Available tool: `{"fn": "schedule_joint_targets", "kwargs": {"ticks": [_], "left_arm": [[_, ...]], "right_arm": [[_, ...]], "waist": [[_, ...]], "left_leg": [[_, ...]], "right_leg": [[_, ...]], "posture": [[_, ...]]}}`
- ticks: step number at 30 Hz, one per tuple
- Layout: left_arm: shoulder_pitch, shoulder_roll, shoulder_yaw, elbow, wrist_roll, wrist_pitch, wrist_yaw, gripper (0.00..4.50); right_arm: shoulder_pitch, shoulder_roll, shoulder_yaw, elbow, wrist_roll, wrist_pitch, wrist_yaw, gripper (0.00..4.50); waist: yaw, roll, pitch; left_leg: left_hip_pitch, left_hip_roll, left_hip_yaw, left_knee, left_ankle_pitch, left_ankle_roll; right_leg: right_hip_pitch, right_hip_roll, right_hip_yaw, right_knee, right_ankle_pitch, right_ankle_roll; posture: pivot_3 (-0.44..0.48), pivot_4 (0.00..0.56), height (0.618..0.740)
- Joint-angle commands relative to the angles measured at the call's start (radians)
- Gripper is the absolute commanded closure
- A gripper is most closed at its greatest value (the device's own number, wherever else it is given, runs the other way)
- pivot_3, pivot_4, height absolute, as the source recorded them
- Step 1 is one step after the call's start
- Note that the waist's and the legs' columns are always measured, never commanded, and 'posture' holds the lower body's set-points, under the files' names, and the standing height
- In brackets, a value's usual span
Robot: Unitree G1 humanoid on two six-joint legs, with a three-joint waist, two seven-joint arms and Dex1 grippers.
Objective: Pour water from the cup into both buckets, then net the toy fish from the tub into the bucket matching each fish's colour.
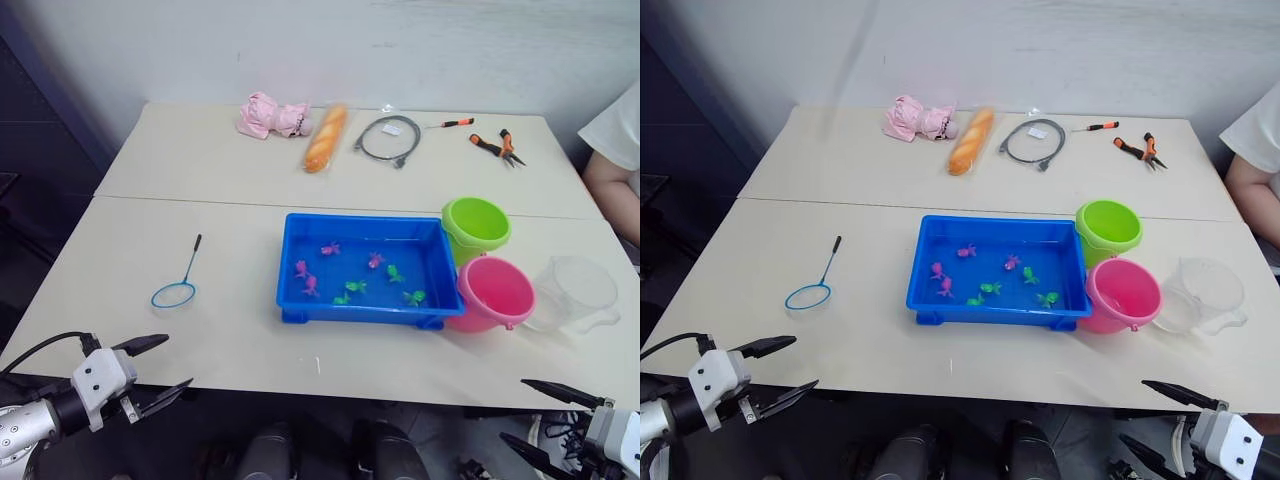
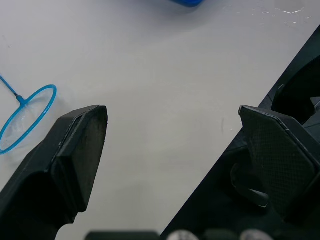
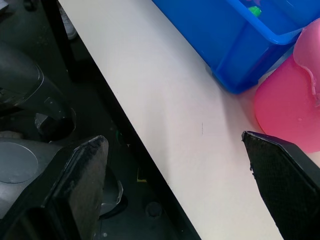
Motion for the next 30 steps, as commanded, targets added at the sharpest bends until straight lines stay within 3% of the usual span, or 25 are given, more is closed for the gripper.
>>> {"fn": "schedule_joint_targets", "kwargs": {"ticks": [1, 6, 10, 14, 19, 24, 30], "left_arm": [[-0.001, 0.016, 0.001, -0.031, -0.042, 0.032, -0.022, 0.0], [-0.024, 0.07, -0.028, -0.135, -0.172, 0.242, -0.079, 0.0], [-0.078, 0.07, -0.066, -0.228, -0.224, 0.306, -0.084, 0.0], [-0.185, 0.044, -0.142, -0.346, -0.277, 0.391, -0.034, 0.0], [-0.35, 0.002, -0.231, -0.421, -0.319, 0.492, 0.045, 0.0], [-0.451, -0.039, -0.293, -0.411, -0.291, 0.505, 0.074, 0.0], [-0.512, -0.062, -0.345, -0.398, -0.279, 0.51, 0.078, 0.0]], "right_arm": [[-0.007, 0.026, -0.005, -0.051, 0.041, 0.029, -0.048, 0.04], [-0.021, 0.096, -0.07, -0.174, 0.23, 0.294, -0.257, 0.04], [0.008, 0.147, -0.149, -0.178, 0.238, 0.318, -0.325, 0.04], [0.036, 0.27, -0.201, -0.165, 0.204, 0.305, -0.451, 0.04], [-0.091, 0.369, -0.19, -0.151, 0.1, 0.359, -0.727, 0.04], [-0.203, 0.363, -0.119, -0.111, 0.006, 0.426, -0.826, 0.04], [-0.349, 0.34, -0.141, -0.012, -0.003, 0.491, -0.925, 0.04]], "waist": [[0.0, 0.0, 0.0], [0.0, 0.002, -0.001], [0.003, 0.006, -0.003], [0.002, 0.007, -0.003], [-0.019, 0.008, -0.005], [-0.025, 0.011, -0.006], [-0.024, 0.011, -0.006]], "left_leg": [[0.0, 0.0, 0.0, 0.0, 0.0, 0.0], [0.0, 0.0, -0.001, 0.0, 0.0, -0.001], [0.0, 0.0, -0.001, 0.0, 0.0, -0.001], [0.0, 0.0, -0.001, -0.001, 0.0, -0.002], [0.001, 0.0, 0.0, 0.0, 0.002, -0.003], [0.002, 0.0, 0.001, -0.001, 0.01, -0.006], [0.002, -0.001, 0.001, 0.0, 0.012, -0.006]], "right_leg": [[0.0, 0.0, 0.0, 0.0, 0.0, 0.0], [0.0, 0.0, 0.0, 0.001, 0.0, -0.001], [0.0, 0.0, 0.001, 0.001, 0.0, -0.001], [0.0, 0.0, 0.0, 0.001, -0.001, -0.001], [0.0, 0.0, 0.002, 0.004, 0.0, 0.0], [-0.002, 0.002, 0.002, 0.01, -0.001, -0.002], [-0.002, 0.002, 0.002, 0.012, -0.001, -0.002]], "posture": [[0.0, 0.15, 0.74], [0.0, 0.15, 0.74], [0.0, 0.15, 0.74], [0.0, 0.15, 0.74], [0.0, 0.15, 0.74], [0.0, 0.15, 0.74], [0.0, 0.15, 0.74]]}}
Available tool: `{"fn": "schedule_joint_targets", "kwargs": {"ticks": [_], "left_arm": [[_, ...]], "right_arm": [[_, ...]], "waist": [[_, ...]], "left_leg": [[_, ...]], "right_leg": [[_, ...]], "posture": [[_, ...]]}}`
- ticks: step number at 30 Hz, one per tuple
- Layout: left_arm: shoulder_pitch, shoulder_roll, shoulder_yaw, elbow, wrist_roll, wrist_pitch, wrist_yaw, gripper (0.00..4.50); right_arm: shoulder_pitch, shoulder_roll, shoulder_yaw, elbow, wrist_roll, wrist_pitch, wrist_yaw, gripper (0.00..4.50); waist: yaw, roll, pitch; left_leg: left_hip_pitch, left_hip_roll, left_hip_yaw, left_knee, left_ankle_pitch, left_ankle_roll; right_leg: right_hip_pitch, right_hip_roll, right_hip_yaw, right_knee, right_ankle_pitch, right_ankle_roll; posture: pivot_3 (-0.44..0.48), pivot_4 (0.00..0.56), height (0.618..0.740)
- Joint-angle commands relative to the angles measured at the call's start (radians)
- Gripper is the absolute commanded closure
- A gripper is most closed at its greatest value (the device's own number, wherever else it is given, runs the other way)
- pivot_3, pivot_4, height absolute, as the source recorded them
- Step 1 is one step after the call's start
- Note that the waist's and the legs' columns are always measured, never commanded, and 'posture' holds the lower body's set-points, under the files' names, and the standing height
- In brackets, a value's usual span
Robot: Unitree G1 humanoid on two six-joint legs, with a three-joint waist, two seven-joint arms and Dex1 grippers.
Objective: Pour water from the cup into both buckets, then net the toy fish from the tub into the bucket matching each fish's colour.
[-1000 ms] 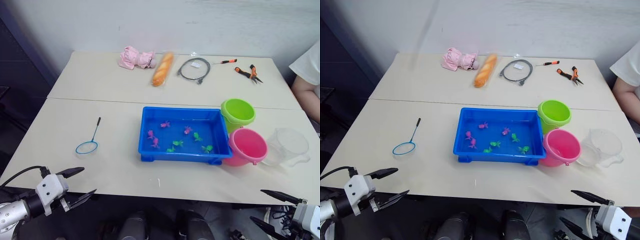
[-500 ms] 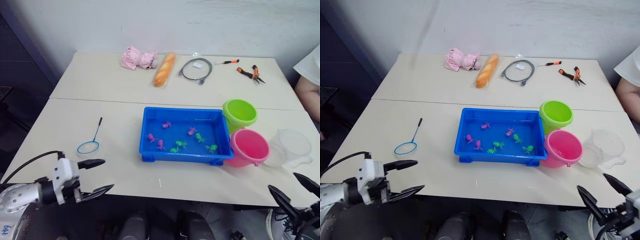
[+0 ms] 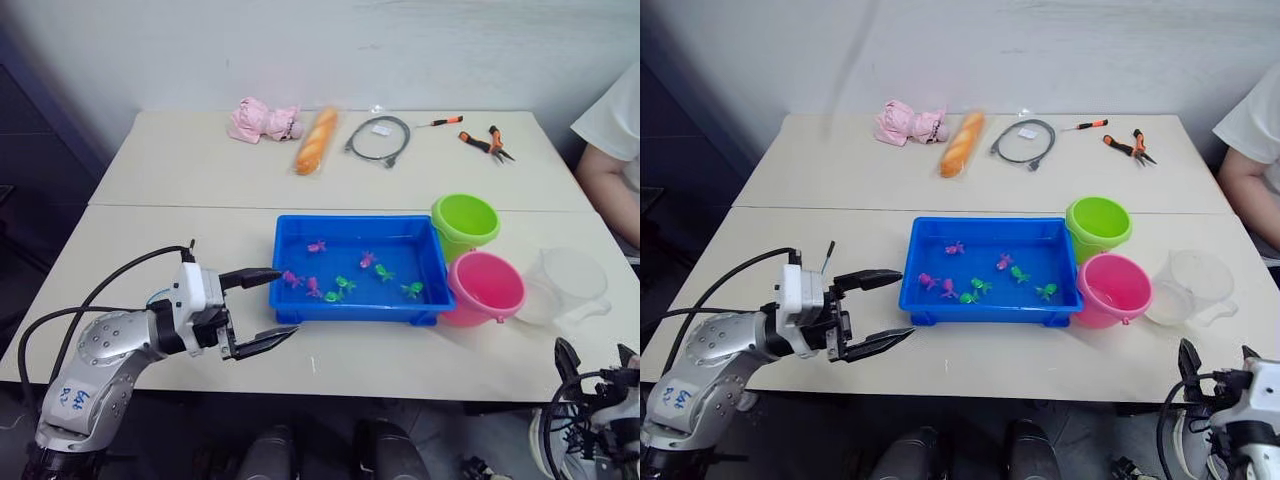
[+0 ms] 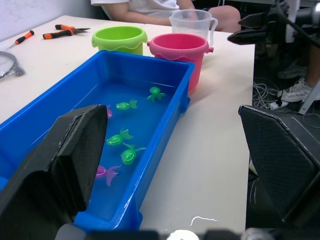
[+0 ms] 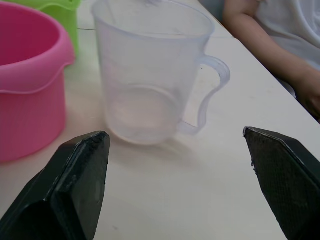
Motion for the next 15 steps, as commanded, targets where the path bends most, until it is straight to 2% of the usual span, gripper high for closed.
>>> {"fn": "schedule_joint_targets", "kwargs": {"ticks": [1, 15], "left_arm": [[-0.042, -0.017, -0.02, -0.007, 0.005, -0.002, 0.013, 0.0], [-0.062, -0.049, -0.053, 0.004, 0.043, -0.015, 0.025, 0.0]], "right_arm": [[-0.057, -0.029, -0.042, 0.05, 0.003, 0.012, -0.047, 0.04], [-0.203, -0.064, -0.059, 0.188, -0.008, 0.027, -0.126, 0.04]], "waist": [[0.0, 0.0, 0.0], [0.0, 0.0, 0.0]], "left_leg": [[0.0, 0.0, 0.0, 0.0, 0.0, 0.0], [0.0, -0.001, 0.0, 0.001, 0.001, 0.001]], "right_leg": [[0.0, 0.0, 0.0, 0.0, 0.0, 0.0], [0.0, 0.0, 0.0, 0.002, 0.0, 0.0]], "posture": [[0.0, 0.15, 0.74], [0.0, 0.15, 0.74]]}}
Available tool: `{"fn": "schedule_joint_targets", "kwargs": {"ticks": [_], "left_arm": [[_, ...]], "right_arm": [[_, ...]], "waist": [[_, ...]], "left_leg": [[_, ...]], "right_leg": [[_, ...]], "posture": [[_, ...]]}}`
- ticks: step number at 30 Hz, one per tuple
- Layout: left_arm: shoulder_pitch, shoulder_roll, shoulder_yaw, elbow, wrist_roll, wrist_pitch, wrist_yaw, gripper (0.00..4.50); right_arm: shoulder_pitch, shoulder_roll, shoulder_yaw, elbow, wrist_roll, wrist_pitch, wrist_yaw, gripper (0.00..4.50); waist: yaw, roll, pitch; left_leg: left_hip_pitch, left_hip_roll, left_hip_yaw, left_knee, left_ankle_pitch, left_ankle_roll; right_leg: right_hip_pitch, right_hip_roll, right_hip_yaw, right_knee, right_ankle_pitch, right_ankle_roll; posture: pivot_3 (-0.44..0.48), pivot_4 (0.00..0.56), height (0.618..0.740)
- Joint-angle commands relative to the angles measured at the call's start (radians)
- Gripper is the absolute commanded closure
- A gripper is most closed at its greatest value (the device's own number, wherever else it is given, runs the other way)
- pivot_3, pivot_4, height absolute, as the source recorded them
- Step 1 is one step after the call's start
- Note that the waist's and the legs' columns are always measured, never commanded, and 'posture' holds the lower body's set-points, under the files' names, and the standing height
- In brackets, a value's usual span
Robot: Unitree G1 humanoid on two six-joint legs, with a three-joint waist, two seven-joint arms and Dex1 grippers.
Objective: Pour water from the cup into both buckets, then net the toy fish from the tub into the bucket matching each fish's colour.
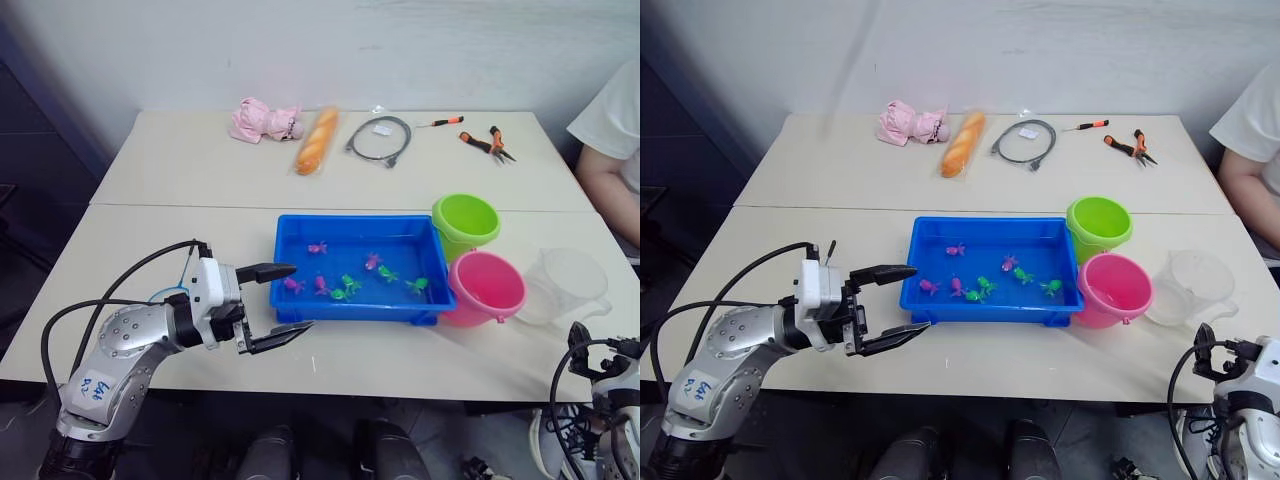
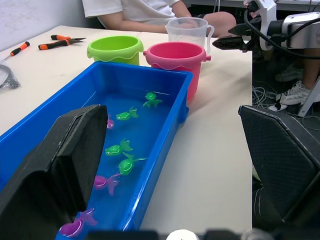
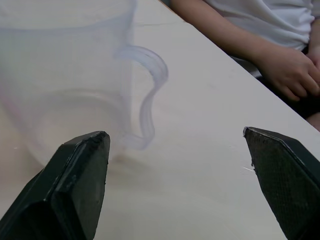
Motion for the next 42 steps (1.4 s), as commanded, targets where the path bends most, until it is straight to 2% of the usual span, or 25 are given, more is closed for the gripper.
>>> {"fn": "schedule_joint_targets", "kwargs": {"ticks": [1, 9, 22, 34, 37, 42], "left_arm": [[-0.003, -0.006, 0.002, -0.002, 0.004, -0.015, 0.004, 0.0], [0.01, -0.011, -0.015, -0.006, 0.011, -0.017, 0.004, 0.0], [-0.013, -0.02, -0.009, 0.018, 0.028, -0.019, 0.02, 0.0], [-0.05, -0.024, -0.012, 0.042, 0.039, -0.027, 0.014, 0.0], [-0.054, -0.023, -0.013, 0.043, 0.039, -0.028, 0.015, 0.0], [-0.05, -0.022, -0.009, 0.042, 0.04, -0.03, 0.018, 0.0]], "right_arm": [[-0.014, -0.029, -0.035, 0.008, 0.008, -0.017, -0.001, 0.04], [-0.04, -0.028, -0.039, 0.017, 0.02, -0.013, -0.016, 0.04], [-0.156, -0.035, -0.068, 0.131, 0.041, -0.007, -0.08, 0.04], [-0.278, -0.062, -0.064, 0.279, 0.078, -0.034, -0.028, 0.04], [-0.29, -0.062, -0.068, 0.29, 0.092, -0.012, -0.028, 0.84], [-0.3, -0.062, -0.076, 0.299, 0.106, -0.017, -0.028, 3.32]], "waist": [[0.0, 0.0, 0.0], [0.0, 0.0, 0.0], [-0.001, 0.0, 0.0], [-0.002, 0.0, 0.0], [-0.002, 0.0, 0.0], [-0.001, 0.0, 0.0]], "left_leg": [[0.0, 0.0, 0.0, 0.0, 0.0, 0.0], [0.0, 0.0, 0.0, 0.0, 0.0, 0.0], [0.0, 0.0, 0.0, 0.0, 0.001, 0.0], [0.0, 0.0, 0.0, 0.0, 0.001, 0.0], [0.0, 0.0, 0.0, 0.0, 0.001, 0.0], [-0.001, 0.0, 0.0, 0.0, 0.001, 0.0]], "right_leg": [[0.0, 0.0, 0.0, 0.0, 0.0, 0.0], [0.0, 0.0, 0.0, 0.0, 0.0, 0.0], [0.0, 0.0, 0.0, 0.0, 0.0, 0.0], [0.0, 0.0, 0.0, 0.0, 0.0, 0.0], [0.0, 0.0, 0.0, 0.0, 0.0, 0.0], [0.0, 0.0, 0.0, 0.0, 0.0, 0.0]], "posture": [[0.0, 0.15, 0.74], [0.0, 0.15, 0.74], [0.0, 0.15, 0.74], [0.0, 0.15, 0.74], [0.0, 0.15, 0.74], [0.0, 0.15, 0.74]]}}
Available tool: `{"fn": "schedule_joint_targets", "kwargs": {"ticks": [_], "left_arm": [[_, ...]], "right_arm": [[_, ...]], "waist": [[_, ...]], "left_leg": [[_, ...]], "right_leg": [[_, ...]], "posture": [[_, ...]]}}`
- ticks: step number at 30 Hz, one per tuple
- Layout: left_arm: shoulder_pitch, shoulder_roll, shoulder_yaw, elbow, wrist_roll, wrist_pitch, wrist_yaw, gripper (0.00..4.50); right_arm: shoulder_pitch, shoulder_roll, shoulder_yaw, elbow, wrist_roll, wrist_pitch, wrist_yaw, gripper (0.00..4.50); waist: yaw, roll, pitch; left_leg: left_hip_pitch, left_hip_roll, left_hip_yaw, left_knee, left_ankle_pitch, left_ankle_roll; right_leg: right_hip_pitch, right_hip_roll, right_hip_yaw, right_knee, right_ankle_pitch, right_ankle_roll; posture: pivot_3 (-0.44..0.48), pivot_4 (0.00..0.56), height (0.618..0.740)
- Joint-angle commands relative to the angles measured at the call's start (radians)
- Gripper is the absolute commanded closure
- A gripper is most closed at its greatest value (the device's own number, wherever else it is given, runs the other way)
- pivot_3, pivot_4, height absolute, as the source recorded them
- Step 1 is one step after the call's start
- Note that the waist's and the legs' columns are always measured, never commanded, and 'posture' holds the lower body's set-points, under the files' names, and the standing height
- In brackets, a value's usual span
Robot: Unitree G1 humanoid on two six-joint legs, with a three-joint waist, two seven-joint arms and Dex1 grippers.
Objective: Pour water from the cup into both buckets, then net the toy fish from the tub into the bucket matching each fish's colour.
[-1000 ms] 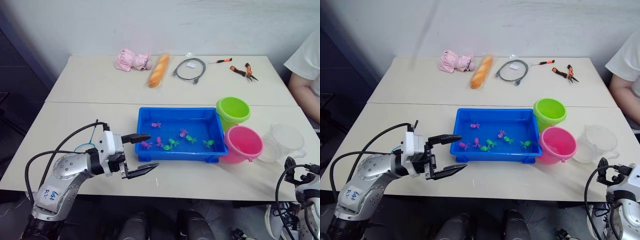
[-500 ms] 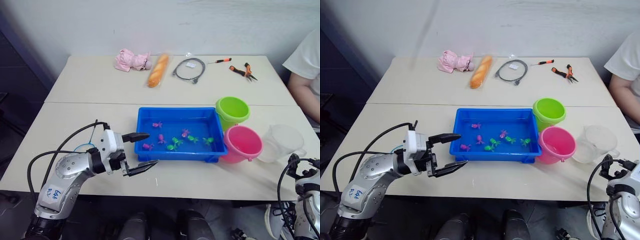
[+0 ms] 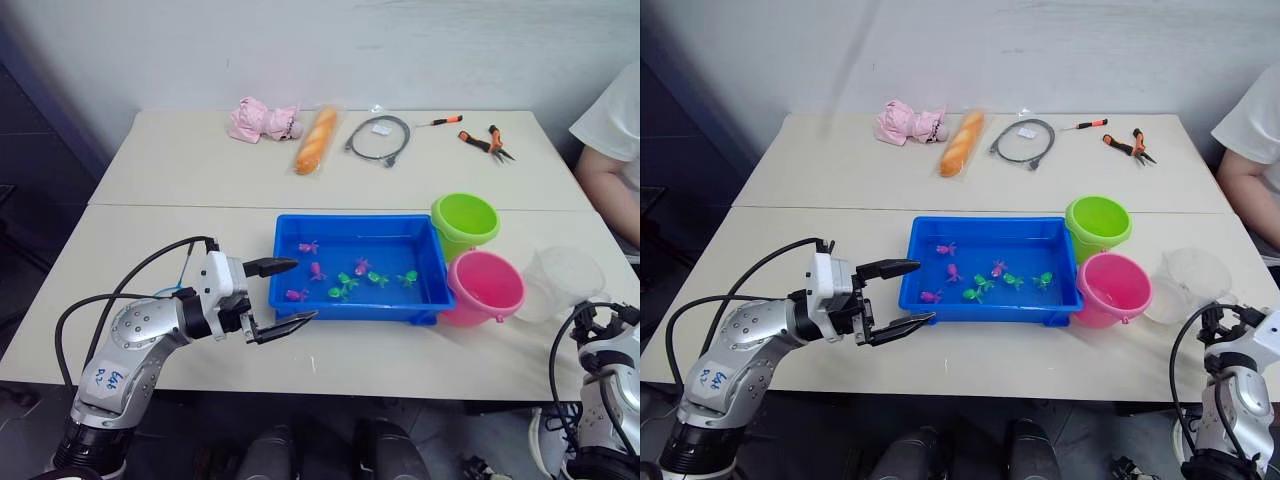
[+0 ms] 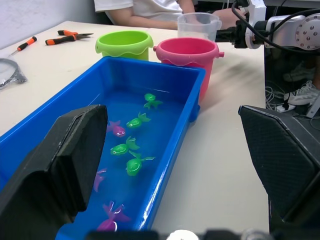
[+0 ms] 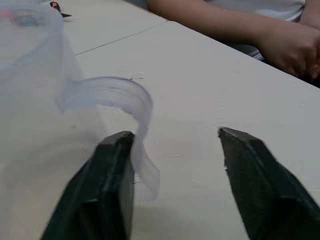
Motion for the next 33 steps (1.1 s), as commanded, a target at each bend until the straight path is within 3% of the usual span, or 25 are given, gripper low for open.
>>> {"fn": "schedule_joint_targets", "kwargs": {"ticks": [1, 2, 3, 10, 14, 24, 33], "left_arm": [[-0.002, 0.001, 0.012, -0.023, 0.0, -0.018, 0.0, 0.0], [-0.003, 0.0, 0.012, -0.022, 0.001, -0.019, 0.001, 0.0], [-0.003, 0.0, 0.011, -0.021, 0.001, -0.019, 0.001, 0.0], [-0.014, -0.007, -0.012, -0.007, -0.002, -0.014, -0.014, 0.0], [-0.073, -0.017, -0.033, -0.013, -0.042, 0.042, -0.024, 0.0], [-0.164, -0.1, -0.075, 0.051, -0.053, 0.077, -0.034, 0.0], [-0.206, -0.148, -0.115, 0.117, -0.024, 0.061, -0.059, 0.0]], "right_arm": [[-0.001, -0.03, -0.033, -0.002, 0.008, -0.03, -0.004, 3.78], [0.0, -0.034, -0.028, -0.001, -0.006, -0.042, -0.009, 4.31], [-0.001, -0.037, -0.026, -0.002, -0.015, -0.053, -0.012, 4.42], [0.004, -0.058, -0.034, -0.063, -0.015, -0.054, -0.022, 4.42], [0.052, -0.097, -0.034, -0.194, -0.045, -0.036, -0.041, 4.42], [0.236, -0.256, 0.006, -0.47, -0.273, -0.06, 0.026, 4.42], [0.267, -0.347, 0.041, -0.584, -0.433, -0.034, 0.076, 4.42]], "waist": [[0.002, 0.0, 0.0], [0.003, 0.0, 0.0], [0.003, 0.0, 0.0], [0.0, 0.001, 0.0], [0.004, 0.002, 0.001], [0.007, 0.002, 0.003], [0.013, 0.0, 0.004]], "left_leg": [[0.0, 0.0, 0.0, 0.0, 0.0, 0.0], [0.0, 0.0, 0.0, 0.0, 0.0, 0.0], [-0.001, 0.0, 0.0, 0.0, 0.0, 0.0], [-0.001, 0.0, 0.0, 0.0, 0.0, 0.0], [-0.001, 0.0, 0.0, 0.0, 0.0, 0.0], [-0.001, -0.001, 0.0, -0.001, 0.001, -0.001], [-0.001, -0.001, 0.0, 0.0, 0.001, -0.002]], "right_leg": [[0.0, 0.0, 0.0, 0.0, 0.0, 0.0], [0.0, 0.0, 0.0, 0.0, 0.0, 0.0], [0.0, 0.0, 0.0, 0.0, 0.0, 0.0], [0.0, 0.0, 0.0, -0.001, 0.0, 0.0], [0.0, 0.0, 0.0, 0.0, 0.0, 0.0], [0.0, 0.001, 0.0, -0.002, 0.0, 0.001], [0.0, 0.001, 0.0, -0.002, 0.0, 0.001]], "posture": [[0.0, 0.15, 0.74], [0.0, 0.15, 0.74], [0.0, 0.15, 0.74], [0.0, 0.15, 0.74], [0.0, 0.15, 0.74], [0.0, 0.15, 0.74], [0.0, 0.15, 0.74]]}}
